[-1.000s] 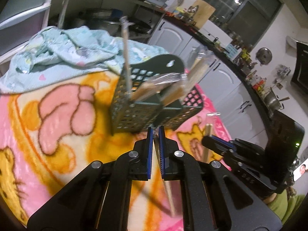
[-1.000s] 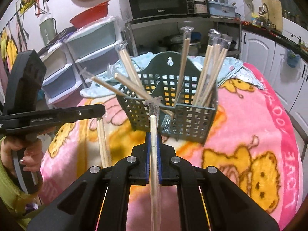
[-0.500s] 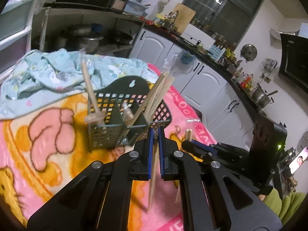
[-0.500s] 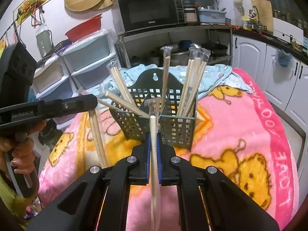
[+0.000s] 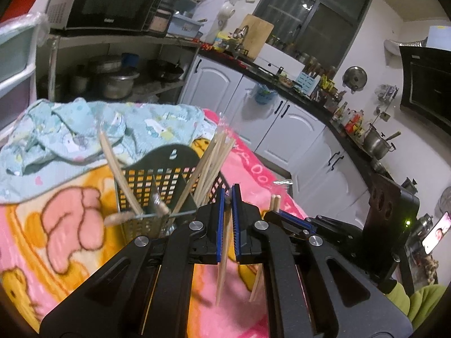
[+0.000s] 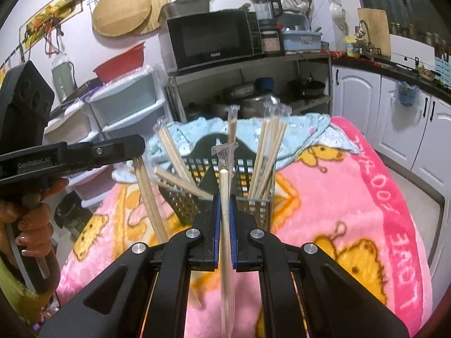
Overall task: Organize utensils
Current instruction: 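Lift the wrapped chopsticks and lower them upright into the green caddy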
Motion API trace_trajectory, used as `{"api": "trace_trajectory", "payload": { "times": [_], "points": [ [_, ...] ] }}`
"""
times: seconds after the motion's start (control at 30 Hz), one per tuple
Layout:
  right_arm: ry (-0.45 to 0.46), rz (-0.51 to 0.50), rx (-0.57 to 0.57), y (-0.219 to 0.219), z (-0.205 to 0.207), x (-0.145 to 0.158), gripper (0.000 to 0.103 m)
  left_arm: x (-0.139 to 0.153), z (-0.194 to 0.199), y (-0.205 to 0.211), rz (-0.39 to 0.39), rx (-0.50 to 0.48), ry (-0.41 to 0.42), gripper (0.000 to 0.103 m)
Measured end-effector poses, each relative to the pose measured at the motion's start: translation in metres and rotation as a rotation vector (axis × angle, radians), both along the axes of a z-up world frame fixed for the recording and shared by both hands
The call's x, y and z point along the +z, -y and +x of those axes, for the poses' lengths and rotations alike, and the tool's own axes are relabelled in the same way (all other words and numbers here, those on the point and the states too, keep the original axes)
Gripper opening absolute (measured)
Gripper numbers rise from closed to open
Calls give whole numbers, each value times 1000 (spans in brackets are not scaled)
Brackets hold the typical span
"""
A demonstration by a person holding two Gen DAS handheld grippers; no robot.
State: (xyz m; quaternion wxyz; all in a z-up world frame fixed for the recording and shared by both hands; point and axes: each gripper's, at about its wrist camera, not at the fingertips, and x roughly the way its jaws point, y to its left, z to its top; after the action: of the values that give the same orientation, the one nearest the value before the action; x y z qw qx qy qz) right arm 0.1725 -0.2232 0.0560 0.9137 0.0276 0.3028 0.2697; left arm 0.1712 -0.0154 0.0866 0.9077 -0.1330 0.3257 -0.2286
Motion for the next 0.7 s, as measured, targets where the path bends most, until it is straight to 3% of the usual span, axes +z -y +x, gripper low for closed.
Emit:
{"api": "trace_trajectory", "payload": {
  "times": [0.4, 0.7],
  "points": [
    [106, 87, -32, 2, 11, 43, 6, 42, 7, 0, -3, 22, 103, 3],
    [236, 106, -37, -3, 25, 76, 6, 77, 15, -13, -32, 91, 190, 3]
  ]
}}
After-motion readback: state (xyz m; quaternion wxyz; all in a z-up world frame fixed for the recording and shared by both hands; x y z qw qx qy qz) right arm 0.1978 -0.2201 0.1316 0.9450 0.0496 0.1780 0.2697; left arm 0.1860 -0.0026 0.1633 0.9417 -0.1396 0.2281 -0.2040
